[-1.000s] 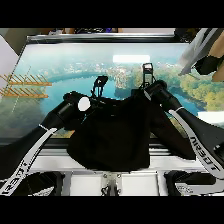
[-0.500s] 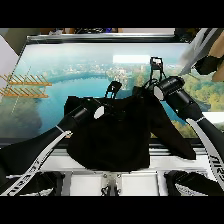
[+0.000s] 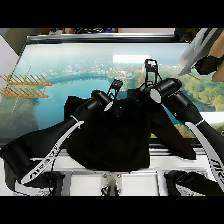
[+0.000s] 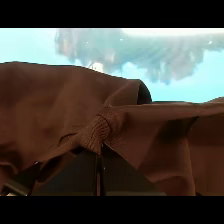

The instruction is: Fold the clothes and pants, and hang the long-sleeved shirts on hangers.

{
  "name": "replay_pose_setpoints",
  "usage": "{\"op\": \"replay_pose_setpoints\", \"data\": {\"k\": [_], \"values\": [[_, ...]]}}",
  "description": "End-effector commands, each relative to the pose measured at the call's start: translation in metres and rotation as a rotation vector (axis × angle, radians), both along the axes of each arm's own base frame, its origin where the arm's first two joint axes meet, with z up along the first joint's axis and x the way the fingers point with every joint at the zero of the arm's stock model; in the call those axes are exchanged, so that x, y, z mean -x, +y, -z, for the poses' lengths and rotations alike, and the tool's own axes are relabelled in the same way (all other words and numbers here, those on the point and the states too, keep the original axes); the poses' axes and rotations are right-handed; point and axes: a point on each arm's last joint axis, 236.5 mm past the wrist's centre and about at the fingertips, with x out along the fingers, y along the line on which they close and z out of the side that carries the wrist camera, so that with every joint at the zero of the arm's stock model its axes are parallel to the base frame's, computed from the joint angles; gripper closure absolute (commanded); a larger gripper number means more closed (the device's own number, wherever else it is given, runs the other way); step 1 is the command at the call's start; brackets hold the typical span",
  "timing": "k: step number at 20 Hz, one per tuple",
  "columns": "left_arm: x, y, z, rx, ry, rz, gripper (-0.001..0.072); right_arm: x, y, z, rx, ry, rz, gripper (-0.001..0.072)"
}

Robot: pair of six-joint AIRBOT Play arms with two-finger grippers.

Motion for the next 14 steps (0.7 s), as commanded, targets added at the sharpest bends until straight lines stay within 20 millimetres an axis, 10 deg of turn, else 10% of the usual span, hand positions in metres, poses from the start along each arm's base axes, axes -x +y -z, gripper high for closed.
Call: {"op": "replay_pose_setpoints", "data": {"k": [1,14], "values": [[0.003,-0.008,0.007,0.028,0.033,-0.025,0.0025,0.001,0.001,-0.001,-0.002,0.000,-0.003,0.0695],[0.014,-0.026,0.008,0.118,0.092,-0.056,0.0025,0.001,-0.003,-0.017,-0.009,-0.039,0.000,0.0695]]}}
